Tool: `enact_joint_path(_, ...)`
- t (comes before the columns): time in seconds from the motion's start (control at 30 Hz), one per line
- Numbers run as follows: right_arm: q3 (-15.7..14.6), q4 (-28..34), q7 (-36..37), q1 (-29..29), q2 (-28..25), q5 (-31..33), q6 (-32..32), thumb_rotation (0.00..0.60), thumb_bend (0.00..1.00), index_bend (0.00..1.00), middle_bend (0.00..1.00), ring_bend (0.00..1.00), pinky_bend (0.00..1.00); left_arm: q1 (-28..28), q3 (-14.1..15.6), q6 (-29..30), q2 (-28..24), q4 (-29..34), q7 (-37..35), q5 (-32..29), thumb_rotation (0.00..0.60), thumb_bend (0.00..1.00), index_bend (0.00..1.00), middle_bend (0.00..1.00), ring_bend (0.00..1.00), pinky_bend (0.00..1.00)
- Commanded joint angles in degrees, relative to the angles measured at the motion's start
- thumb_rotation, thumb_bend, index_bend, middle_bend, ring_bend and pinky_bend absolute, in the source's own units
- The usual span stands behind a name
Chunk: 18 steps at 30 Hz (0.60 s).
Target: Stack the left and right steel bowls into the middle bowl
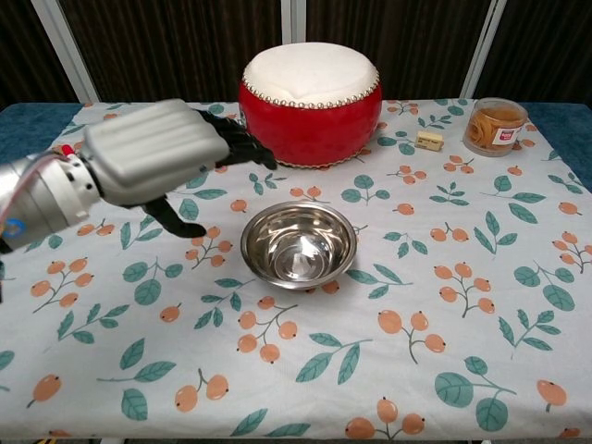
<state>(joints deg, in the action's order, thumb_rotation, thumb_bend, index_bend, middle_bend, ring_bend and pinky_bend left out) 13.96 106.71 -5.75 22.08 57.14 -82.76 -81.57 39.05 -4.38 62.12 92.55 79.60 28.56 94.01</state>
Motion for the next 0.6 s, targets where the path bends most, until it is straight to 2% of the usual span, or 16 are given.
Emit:
enact_joint_path(0.03,-0.6,-0.05,-0.46,-0.21,0.01,-0.34,0.37,0.6,0.0,0.0,0.06,0.0,0.0,-4.43,-1.01,3.73,-7.13,5.78,4.72,-4.9,0.6,0.16,0.25,0.33,0.25,0.34)
enact_joint_path(0.13,-2.76,-1.1,-2.33,-1.12,0.68,-1.76,0.7,0.6,0.0,0.0,0.05,0.0,0.0,-9.32,-1.75,9.19,-9.47,7.39,3.08,-9.35,0.6,0.16,0.25,0.33,0.25,0.34)
enact_joint_path(0.27,-7.94,-5.7,-6.19,-2.94,3.12,-5.03,2.09,0.6,0.0,0.0,0.03,0.0,0.0,-16.93,-2.05,17.63,-8.99,6.12,-10.61,-13.6,0.6,0.09,0.25,0.28,0.22,0.32)
enact_joint_path(0.37,-10.94,-10.13,-8.58,-4.6,6.49,-6.13,2.32,0.6,0.0,0.0,0.03,0.0,0.0,-20.87,-1.19,22.26,-8.89,2.68,-16.34,-13.5,0.6,0.03,0.24,0.23,0.18,0.29)
enact_joint_path(0.5,-12.61,-13.97,-10.55,-6.2,10.28,-5.82,2.26,0.6,0.0,0.0,0.02,0.0,0.0,-24.0,0.18,25.52,-9.3,-0.68,-19.77,-12.41,0.6,0.03,0.24,0.23,0.17,0.28)
enact_joint_path(0.6,-12.7,-14.68,-10.72,-6.88,11.48,-5.97,1.48,0.6,0.0,0.0,0.02,0.0,0.0,-25.39,0.8,26.27,-10.21,-0.57,-21.48,-12.05,0.6,0.03,0.24,0.23,0.17,0.28)
